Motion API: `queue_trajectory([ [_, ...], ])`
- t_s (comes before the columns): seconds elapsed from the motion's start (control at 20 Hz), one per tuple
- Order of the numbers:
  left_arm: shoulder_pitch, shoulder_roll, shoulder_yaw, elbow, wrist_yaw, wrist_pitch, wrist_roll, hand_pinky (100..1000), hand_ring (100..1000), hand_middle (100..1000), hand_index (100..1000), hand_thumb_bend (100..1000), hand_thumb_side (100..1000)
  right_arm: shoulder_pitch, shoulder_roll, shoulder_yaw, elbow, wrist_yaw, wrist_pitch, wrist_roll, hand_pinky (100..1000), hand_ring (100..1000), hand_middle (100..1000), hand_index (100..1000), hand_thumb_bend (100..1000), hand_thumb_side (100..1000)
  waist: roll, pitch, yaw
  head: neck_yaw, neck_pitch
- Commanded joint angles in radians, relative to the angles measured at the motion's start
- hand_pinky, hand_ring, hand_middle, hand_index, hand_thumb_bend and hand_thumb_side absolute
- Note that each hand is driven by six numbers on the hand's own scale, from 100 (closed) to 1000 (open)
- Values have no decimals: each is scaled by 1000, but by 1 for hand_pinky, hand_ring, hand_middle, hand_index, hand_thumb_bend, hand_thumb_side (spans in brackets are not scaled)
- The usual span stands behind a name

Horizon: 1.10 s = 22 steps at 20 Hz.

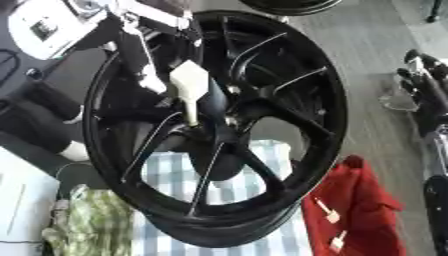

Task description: Pull the pin out of the wheel hub.

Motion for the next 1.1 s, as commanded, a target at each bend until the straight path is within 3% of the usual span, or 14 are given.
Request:
queue_trajectory([
  [0.05, -32, 31, 29, -17, 0, 8, 3, 684, 633, 536, 414, 100, 100, -11, -27, -5, -9, -3, -1, -4, 927, 836, 818, 798, 170, 468, -3, -23, -1, -1, 6],
  [0.35, -35, 41, 53, -26, -13, 16, 3, 667, 608, 494, 289, 100, 100, -10, -27, -5, -9, -5, -1, -6, 927, 836, 818, 798, 171, 471, -3, -23, 1, -3, 6],
  [1.1, -41, 136, 181, -152, 27, 64, 3, 665, 600, 488, 273, 100, 100, -7, -29, -7, -10, -3, -3, -6, 928, 837, 817, 798, 170, 473, -1, -25, 7, -16, 6],
])
